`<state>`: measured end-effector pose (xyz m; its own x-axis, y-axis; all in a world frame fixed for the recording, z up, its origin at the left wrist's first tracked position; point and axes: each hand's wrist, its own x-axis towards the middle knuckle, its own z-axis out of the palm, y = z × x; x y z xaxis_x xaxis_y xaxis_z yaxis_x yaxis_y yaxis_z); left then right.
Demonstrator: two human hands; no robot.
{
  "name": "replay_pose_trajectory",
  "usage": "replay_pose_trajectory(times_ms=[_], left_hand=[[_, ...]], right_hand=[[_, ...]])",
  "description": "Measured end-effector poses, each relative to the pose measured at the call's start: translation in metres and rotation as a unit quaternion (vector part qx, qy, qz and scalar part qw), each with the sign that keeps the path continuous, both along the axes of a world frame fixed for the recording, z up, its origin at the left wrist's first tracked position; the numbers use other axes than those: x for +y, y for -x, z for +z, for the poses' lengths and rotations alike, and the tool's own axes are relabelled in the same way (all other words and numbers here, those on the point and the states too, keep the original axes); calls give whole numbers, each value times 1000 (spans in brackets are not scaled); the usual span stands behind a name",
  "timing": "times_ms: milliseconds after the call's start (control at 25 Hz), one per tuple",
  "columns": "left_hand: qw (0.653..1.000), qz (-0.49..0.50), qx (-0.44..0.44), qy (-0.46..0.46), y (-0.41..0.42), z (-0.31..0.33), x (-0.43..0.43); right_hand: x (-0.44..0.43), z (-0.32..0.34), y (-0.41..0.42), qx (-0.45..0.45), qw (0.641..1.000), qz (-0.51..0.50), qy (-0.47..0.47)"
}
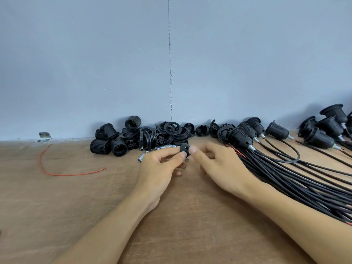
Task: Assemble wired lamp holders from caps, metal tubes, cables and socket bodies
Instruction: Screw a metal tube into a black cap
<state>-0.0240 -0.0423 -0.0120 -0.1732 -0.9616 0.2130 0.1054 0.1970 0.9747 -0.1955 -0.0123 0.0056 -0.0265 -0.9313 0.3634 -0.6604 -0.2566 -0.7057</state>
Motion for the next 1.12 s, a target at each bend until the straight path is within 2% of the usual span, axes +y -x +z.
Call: replay_pose_trajectory(times_ms=[80, 240, 360, 440, 520, 640, 760, 920, 1120], left_hand=[[1000, 3, 3, -5, 0, 0, 0], [1000, 6, 6, -12, 0, -1, -2], [1000, 8, 11, -18, -1, -2, -3], [1000, 12, 9, -18, -1, -1, -3], [1000, 8, 2, -9, 0, -1, -2], [1000, -5, -11, 2, 0, -1, 0], [1000, 6, 4, -13, 0, -1, -2], [1000, 17, 8, -25, 0, -2, -3], [1000, -3, 12, -19, -1, -1, -2]], right_hand=[[1, -1, 2, -8, 1000, 13, 26], [-1, -4, 2, 71, 997, -5, 30], [0, -2, 4, 43, 998, -11, 53], [-1, -3, 5, 65, 996, -2, 68], [0, -4, 4, 96, 994, 0, 52], [0, -3, 2, 70, 997, -22, 2], [-1, -1, 4, 54, 998, -29, 26], [4, -2, 2, 160, 985, 18, 67], [3, -2, 1, 160, 987, -13, 19]])
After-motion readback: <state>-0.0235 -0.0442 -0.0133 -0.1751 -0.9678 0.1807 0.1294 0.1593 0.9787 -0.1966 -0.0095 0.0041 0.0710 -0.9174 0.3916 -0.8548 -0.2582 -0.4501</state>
